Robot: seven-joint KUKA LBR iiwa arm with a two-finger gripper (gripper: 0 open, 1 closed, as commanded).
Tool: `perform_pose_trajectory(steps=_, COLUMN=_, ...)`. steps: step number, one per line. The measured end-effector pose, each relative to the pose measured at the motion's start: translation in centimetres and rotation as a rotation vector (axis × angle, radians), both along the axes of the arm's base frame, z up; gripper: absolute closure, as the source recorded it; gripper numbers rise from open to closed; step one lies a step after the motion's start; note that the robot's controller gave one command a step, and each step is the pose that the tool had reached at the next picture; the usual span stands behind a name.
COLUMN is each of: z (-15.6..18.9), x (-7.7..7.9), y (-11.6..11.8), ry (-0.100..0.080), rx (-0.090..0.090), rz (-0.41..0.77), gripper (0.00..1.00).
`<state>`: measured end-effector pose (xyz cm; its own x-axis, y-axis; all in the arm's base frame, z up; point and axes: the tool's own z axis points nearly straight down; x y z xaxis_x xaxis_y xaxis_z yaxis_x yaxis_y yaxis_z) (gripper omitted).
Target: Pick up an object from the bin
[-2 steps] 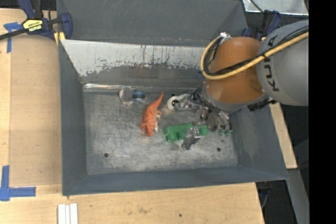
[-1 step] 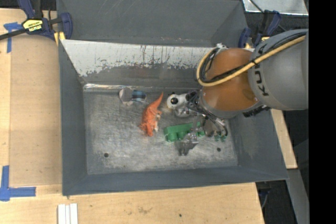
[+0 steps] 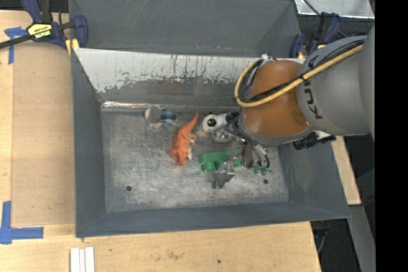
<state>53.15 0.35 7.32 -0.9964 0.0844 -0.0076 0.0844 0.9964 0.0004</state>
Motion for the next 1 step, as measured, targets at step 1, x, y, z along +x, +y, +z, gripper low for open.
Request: perform_pose_trajectory(steps=1, z=-0.02, x=0.45, y=-0.42, ry=0.001, rx=0.0, rz=0.087, gripper=0.0)
